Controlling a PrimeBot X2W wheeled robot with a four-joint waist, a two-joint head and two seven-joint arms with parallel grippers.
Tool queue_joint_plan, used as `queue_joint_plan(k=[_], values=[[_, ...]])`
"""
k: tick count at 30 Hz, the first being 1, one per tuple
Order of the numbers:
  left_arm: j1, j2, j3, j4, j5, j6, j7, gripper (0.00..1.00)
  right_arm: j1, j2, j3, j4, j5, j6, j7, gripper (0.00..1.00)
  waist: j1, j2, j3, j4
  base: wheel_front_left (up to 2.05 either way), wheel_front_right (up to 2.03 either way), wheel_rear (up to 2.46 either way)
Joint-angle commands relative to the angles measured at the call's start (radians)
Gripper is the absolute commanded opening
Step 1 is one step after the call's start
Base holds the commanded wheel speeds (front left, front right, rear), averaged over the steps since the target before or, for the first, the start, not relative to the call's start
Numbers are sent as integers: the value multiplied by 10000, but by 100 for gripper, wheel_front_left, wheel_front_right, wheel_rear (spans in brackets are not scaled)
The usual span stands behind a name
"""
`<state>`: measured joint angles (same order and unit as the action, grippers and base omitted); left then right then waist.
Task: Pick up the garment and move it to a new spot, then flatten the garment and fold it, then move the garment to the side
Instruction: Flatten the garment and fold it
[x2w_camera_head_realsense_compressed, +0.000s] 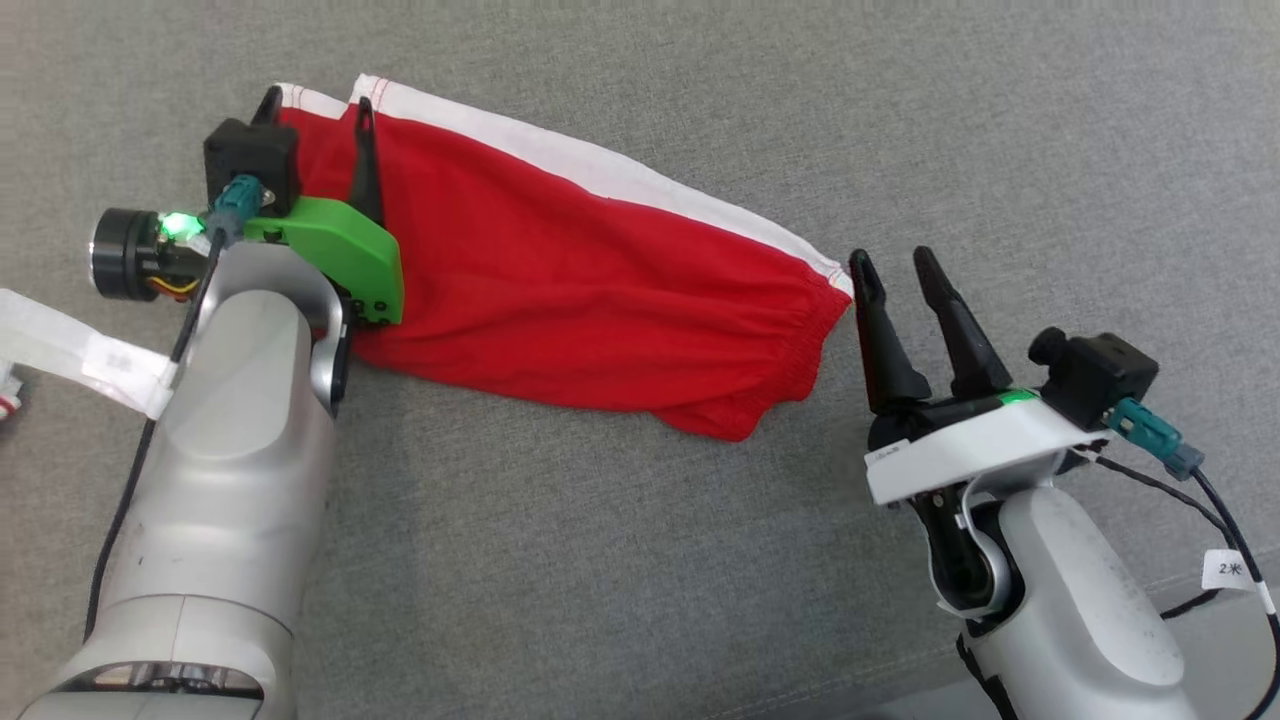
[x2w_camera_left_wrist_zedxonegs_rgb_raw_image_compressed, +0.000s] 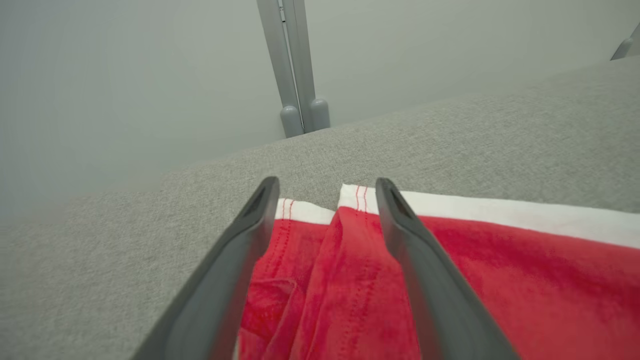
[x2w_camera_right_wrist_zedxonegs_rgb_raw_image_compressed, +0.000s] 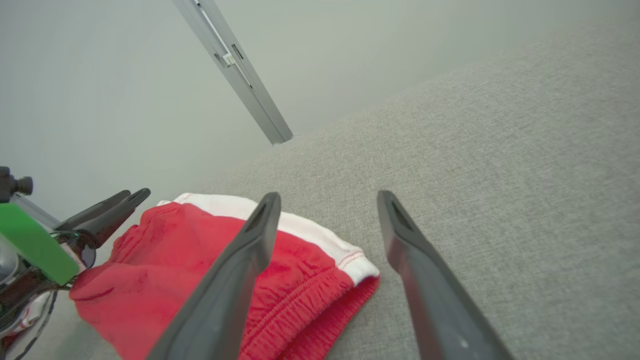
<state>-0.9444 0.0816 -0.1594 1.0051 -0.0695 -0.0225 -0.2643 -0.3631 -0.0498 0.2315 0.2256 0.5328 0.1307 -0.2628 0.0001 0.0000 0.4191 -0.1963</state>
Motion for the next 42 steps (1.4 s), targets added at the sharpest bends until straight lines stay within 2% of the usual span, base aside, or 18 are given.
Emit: queue_joint_plan(k=[1,5,11,15,22,25,28,29,30,31,42], values=[[259,-18,-25,52,-6,84,0,100,269,-26,-216,9,-247,1,-27,100,-1,0,-433,262,0,0,0],[595,-124,-172,540,-61,115,0,100,682,-20,-720,77,-686,3,-27,100,-1,0,-892,443,0,0,0],[437,-211,-433,1797,-208,-184,157,100,1149,-16,-1145,225,-772,3,-27,100,-1,0,-1170,558,0,0,0],[210,-244,-536,2158,-284,-316,335,100,1164,-18,-1195,285,-745,3,-27,100,-1,0,-1105,480,0,0,0],[62,57,-680,2566,-210,-52,825,100,997,-18,-1158,305,-654,3,-27,100,-1,0,-975,238,0,0,0],[121,273,-781,2698,-137,242,1193,100,957,-18,-1156,301,-651,3,-27,100,-1,0,-916,163,0,0,0],[259,402,-762,2797,-247,235,1474,100,943,-16,-1175,292,-638,3,-27,100,-1,0,-891,122,0,0,0],[350,393,-754,2817,-305,172,1558,73,949,-18,-1197,296,-642,3,-27,100,-1,0,-900,119,0,0,0],[425,371,-746,2832,-332,137,1597,30,957,-17,-1214,309,-647,3,-27,100,-1,0,-923,126,0,0,0],[533,343,-756,2845,-324,109,1609,0,979,-17,-1243,331,-666,3,-27,100,-1,0,-980,142,0,0,0],[1926,-55,-99,2896,-1445,53,883,0,1572,-19,-1665,588,-1088,3,-27,100,-1,0,-2209,921,0,0,0]])
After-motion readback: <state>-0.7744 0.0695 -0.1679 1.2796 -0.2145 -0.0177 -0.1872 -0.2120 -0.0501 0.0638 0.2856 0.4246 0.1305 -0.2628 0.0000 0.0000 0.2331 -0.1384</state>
